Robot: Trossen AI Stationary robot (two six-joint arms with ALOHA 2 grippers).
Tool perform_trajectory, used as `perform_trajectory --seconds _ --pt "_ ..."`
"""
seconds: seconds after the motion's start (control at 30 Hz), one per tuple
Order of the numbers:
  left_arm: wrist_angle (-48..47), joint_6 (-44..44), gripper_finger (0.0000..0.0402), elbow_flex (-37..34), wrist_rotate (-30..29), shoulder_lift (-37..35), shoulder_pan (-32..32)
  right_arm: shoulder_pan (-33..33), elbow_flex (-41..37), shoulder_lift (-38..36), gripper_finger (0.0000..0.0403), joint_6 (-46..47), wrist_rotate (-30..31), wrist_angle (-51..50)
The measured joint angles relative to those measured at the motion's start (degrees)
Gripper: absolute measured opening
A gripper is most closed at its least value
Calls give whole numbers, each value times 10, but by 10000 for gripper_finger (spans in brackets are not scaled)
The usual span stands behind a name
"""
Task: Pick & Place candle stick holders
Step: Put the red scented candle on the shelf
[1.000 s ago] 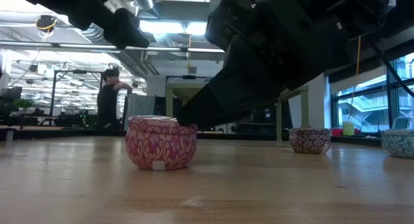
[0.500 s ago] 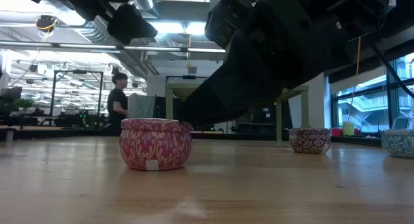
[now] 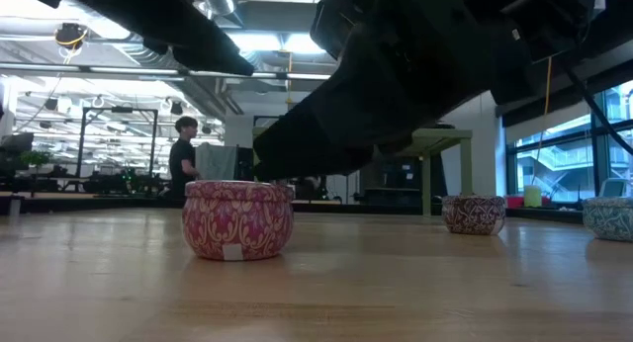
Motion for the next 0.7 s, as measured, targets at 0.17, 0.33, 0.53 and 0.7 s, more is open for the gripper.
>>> perform_trajectory --seconds 0.17,0.33,0.53,0.7 --pt "0 -34 373 0 14 0 0 0 0 0 305 2 0 10" --pt "0 -48 373 0 26 0 0 0 0 0 305 2 -3 33" --pt "-2 -48 373 0 26 0 0 0 0 0 305 2 -3 43" --pt "-4 -48 373 0 26 -1 0 0 0 0 305 0 9 45"
